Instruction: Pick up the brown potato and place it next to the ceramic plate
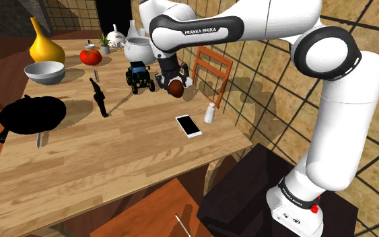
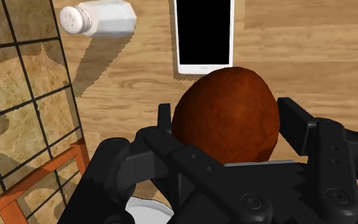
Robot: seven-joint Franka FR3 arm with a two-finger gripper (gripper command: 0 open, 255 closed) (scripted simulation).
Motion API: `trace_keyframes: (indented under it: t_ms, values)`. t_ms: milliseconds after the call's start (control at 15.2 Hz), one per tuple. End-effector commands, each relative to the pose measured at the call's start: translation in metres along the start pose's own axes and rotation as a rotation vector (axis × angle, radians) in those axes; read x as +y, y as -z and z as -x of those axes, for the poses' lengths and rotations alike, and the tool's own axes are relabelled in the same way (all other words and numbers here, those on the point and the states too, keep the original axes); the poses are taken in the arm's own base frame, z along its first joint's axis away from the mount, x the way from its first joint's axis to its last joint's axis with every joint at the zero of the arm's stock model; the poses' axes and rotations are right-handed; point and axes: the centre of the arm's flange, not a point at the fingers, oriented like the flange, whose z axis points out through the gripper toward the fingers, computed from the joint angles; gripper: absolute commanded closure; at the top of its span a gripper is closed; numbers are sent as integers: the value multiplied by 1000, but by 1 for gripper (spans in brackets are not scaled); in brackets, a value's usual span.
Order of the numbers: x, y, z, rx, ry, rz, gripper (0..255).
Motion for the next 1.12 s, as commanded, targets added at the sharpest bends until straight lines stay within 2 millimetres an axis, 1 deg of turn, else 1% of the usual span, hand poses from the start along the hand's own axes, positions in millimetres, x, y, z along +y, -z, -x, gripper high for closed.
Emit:
trace_keyframes:
  t_ms: [0, 528, 594, 1056]
  values:
    - [18, -2, -20, 0, 1, 0, 255]
    - [80, -18, -103, 0, 1, 0, 255]
    - [92, -21, -119, 0, 1, 0, 255]
    - [80, -56, -121, 0, 1, 0, 255]
